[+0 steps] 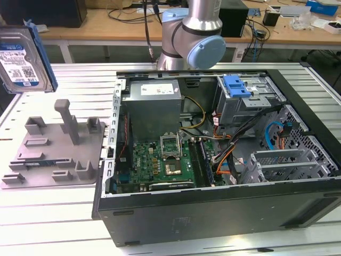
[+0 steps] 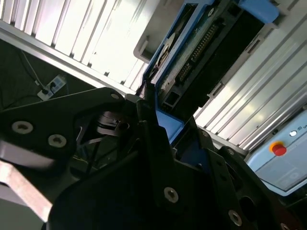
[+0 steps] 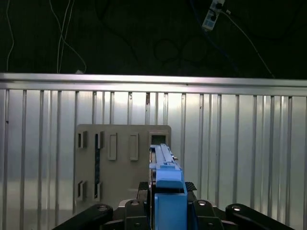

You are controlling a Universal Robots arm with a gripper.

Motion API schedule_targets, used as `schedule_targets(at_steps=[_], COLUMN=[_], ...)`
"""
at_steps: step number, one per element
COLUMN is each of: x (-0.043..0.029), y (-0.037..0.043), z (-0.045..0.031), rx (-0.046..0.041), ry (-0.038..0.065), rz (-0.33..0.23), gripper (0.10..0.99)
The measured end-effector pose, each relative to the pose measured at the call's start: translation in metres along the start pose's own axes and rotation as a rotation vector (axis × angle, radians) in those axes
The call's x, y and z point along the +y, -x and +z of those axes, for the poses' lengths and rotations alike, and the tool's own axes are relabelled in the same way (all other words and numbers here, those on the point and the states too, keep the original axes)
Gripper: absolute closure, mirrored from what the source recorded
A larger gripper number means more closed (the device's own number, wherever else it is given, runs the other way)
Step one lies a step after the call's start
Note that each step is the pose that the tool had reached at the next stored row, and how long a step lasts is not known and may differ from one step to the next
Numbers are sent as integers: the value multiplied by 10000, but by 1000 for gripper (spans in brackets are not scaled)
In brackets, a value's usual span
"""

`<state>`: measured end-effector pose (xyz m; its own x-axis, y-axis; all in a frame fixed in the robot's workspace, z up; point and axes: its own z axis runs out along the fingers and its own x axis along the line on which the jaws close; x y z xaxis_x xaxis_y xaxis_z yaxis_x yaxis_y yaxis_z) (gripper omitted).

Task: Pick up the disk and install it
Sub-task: 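Pick up the disk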

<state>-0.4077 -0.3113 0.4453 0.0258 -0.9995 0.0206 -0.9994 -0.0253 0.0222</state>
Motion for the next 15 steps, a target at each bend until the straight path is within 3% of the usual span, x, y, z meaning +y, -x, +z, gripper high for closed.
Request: schedule_targets(at_steps=[7, 11, 15], x=[6, 7, 7], y=[-6, -8, -8], z=[-257, -326, -331], rx=[1, 1, 0], ry=[-1, 0, -2], rz=[0, 0, 0], gripper=[718, 718, 718])
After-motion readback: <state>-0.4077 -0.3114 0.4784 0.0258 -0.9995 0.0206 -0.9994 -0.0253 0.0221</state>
